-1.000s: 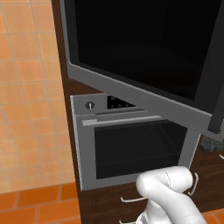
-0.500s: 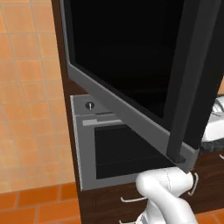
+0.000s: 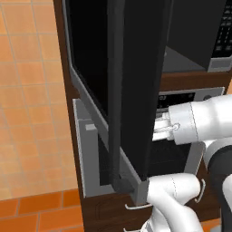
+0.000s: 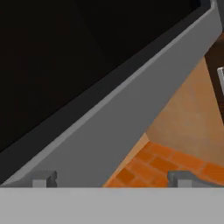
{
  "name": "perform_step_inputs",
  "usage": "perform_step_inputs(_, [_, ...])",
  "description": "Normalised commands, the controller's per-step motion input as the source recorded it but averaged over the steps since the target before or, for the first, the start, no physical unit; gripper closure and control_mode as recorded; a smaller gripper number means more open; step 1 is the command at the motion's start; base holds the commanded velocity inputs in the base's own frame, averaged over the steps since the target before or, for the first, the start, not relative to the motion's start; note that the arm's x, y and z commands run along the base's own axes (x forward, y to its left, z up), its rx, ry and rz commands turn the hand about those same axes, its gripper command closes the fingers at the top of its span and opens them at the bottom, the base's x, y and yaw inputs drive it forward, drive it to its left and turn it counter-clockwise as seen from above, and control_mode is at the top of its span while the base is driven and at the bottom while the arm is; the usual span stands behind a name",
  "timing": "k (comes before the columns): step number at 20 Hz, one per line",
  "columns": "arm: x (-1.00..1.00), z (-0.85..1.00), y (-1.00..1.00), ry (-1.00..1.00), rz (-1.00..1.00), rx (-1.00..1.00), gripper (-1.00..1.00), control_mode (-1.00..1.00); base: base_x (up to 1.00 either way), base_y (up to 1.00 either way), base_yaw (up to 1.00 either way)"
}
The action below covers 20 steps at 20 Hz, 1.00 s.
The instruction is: Open the microwave, place the bowl with waffle inside the microwave, then close the microwave door and turn it on.
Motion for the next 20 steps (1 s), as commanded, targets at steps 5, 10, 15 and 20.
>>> perform_step_inputs(5, [0.24, -0.03, 0.28, 0.0, -0.06, -0.03, -1.0, -1.0, 0.0, 0.0, 0.0])
perform_step_inputs(10, [0.44, -0.02, -0.86, 0.18, -0.14, -0.03, -1.0, -1.0, 0.0, 0.0, 0.0])
perform_step_inputs(15, [0.37, -0.07, -1.0, 0.32, -0.37, -0.22, -1.0, -1.0, 0.0, 0.0, 0.0])
perform_step_inputs(20, [0.31, -0.41, -1.0, 0.17, -0.41, -0.22, -1.0, -1.0, 0.0, 0.0, 0.0])
